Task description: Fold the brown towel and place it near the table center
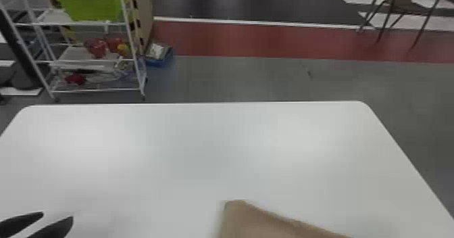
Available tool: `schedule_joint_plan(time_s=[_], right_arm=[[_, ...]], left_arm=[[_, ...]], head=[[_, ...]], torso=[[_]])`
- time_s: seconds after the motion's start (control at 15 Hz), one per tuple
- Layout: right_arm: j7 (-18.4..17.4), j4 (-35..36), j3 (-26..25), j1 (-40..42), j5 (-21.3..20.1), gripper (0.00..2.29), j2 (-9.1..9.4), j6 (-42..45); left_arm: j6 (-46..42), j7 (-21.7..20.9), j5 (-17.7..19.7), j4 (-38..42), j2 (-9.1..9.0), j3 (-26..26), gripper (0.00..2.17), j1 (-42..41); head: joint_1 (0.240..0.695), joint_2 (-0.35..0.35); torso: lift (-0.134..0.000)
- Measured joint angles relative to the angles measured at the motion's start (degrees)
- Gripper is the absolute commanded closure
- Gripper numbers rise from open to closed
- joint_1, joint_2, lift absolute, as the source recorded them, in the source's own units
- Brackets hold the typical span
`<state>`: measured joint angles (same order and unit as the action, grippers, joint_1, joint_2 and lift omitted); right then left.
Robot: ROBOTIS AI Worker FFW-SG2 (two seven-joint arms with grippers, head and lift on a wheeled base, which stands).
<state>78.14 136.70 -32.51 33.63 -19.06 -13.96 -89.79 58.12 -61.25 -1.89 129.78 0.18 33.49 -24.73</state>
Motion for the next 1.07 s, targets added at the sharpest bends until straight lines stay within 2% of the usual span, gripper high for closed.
schedule_joint_plan(time_s=[0.53, 0.87, 1.07], right_arm=[[0.00, -7.80, 7.76, -12.35, -9.56, 1.87, -1.79, 0.00], [0.00, -16.67, 14.01, -22.65, -15.20, 1.87, -3.84, 0.00], [0.00, -20.86, 16.08, -28.17, -17.12, 1.87, -4.27, 0.00]], left_arm=[[0.02, -0.01, -1.32, -1.50, 0.00, -0.67, 0.02, 1.85], [0.02, -0.01, -1.54, -2.13, 0.00, -0.45, 0.02, 2.61], [0.02, -0.02, -1.86, -2.30, 0.00, -0.44, 0.02, 3.15]], head=[[0.695, -0.104], [0.695, -0.097], [0.695, -0.094]], torso=[[-0.122], [-0.122], [-0.122]])
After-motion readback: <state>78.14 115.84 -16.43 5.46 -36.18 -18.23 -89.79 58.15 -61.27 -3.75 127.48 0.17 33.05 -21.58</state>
